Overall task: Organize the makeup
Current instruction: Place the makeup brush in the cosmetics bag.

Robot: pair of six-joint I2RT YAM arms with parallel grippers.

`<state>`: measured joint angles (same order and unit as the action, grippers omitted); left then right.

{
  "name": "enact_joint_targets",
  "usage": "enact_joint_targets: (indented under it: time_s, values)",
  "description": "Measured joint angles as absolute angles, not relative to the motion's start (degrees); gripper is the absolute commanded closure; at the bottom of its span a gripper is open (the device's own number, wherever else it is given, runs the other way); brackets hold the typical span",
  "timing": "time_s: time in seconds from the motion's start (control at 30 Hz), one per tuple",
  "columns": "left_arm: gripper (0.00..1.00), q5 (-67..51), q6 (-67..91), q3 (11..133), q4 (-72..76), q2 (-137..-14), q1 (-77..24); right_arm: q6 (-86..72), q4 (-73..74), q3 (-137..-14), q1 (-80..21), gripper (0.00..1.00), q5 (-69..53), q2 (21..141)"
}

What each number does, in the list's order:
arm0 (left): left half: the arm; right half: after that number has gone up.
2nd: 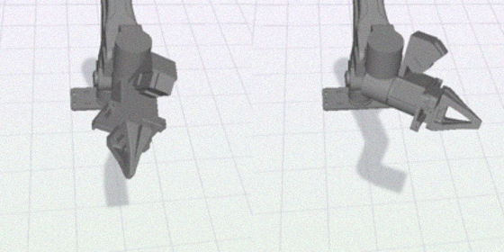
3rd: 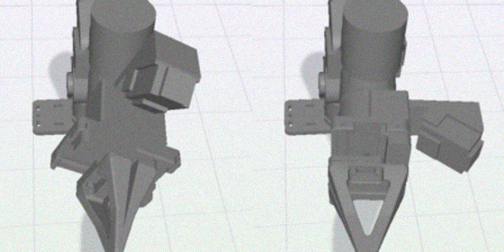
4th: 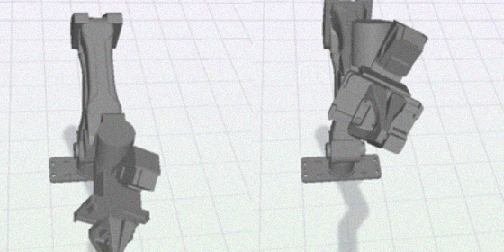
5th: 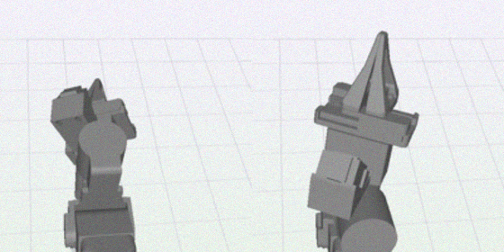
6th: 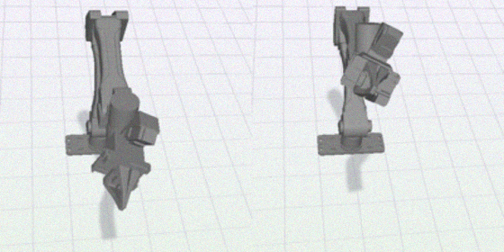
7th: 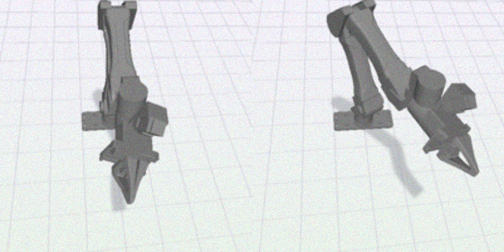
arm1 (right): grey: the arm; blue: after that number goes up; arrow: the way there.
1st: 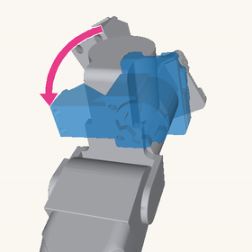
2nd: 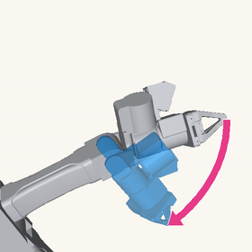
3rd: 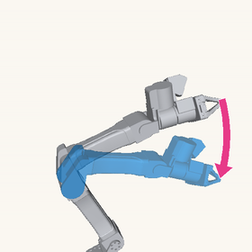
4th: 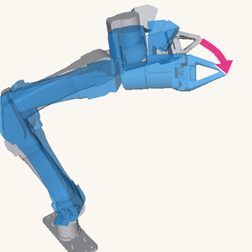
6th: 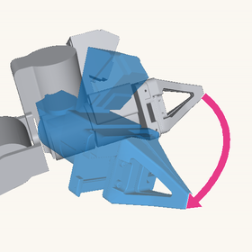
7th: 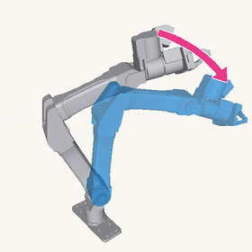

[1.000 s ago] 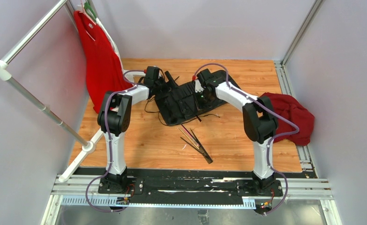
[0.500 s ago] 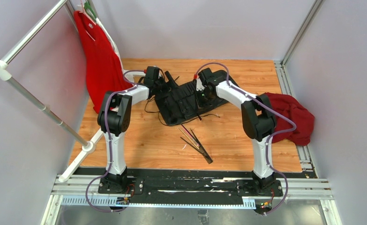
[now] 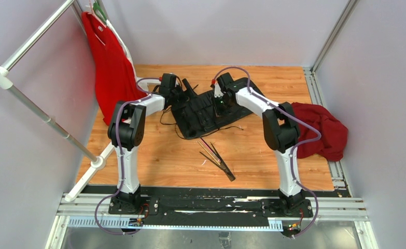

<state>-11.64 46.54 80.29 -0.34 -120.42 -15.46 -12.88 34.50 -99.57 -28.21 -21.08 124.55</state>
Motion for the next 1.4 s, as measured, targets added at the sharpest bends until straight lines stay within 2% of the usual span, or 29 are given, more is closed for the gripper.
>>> enact_joint_targets:
  time_s: [1.17, 1.2, 1.27, 1.33, 1.4]
  values:
    - [0.02, -11.8, 46.5, 79.2, 1.1, -120.0, -15.4, -12.6, 33.8, -113.1, -27.0, 0.99, -23.0, 135.5]
    - [0.02, -11.8, 46.5, 79.2, 1.1, -120.0, -15.4, -12.6, 33.6, -113.1, -27.0, 0.92, -23.0, 135.6]
    - [0.02, -11.8, 46.5, 79.2, 1.1, -120.0, -15.4, -12.4, 33.5, -113.3, -27.0, 0.72, -23.0, 135.7]
    - [0.02, -11.8, 46.5, 79.2, 1.1, -120.0, -15.4, -12.6, 33.2, -113.3, -27.0, 0.62, -23.1, 135.8]
    - [0.02, -11.8, 46.5, 79.2, 1.1, -120.0, -15.4, -12.1, 33.0, -113.3, -27.0, 0.56, -23.1, 135.8]
